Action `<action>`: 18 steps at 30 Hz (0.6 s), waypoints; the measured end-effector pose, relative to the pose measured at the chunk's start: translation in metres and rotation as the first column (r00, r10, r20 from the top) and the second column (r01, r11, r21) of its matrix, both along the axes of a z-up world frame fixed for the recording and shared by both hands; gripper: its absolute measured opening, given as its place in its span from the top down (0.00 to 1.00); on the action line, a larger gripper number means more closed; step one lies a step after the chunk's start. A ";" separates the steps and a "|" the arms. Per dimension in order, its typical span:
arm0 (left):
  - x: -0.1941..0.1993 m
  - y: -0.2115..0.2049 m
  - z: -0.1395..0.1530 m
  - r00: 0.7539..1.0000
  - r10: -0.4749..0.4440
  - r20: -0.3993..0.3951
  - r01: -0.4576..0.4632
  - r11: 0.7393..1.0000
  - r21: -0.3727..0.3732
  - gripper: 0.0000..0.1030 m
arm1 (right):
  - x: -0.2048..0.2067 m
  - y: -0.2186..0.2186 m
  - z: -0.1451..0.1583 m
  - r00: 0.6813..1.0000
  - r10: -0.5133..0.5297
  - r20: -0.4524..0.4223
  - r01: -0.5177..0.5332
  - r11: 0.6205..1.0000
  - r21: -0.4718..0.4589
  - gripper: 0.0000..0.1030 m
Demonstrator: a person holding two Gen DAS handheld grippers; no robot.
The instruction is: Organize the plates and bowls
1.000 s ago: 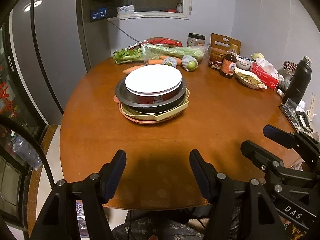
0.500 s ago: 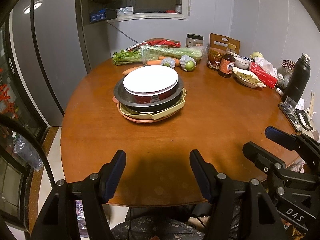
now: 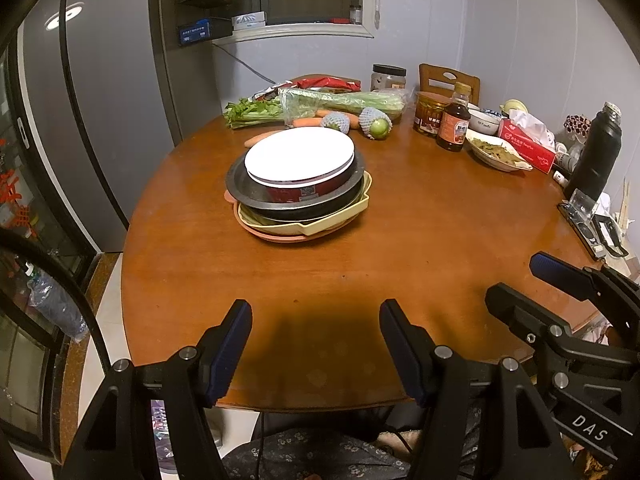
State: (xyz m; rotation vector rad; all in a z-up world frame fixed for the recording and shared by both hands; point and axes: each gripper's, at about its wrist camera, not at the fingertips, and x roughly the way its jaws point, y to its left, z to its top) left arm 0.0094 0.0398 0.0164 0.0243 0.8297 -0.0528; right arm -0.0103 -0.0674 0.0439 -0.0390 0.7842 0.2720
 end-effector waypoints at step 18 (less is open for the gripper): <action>0.003 -0.001 -0.005 1.000 0.010 -0.014 -0.010 1.000 0.012 0.36 | 0.001 -0.003 -0.005 1.000 -0.005 -0.006 0.005 1.000 0.011 0.41</action>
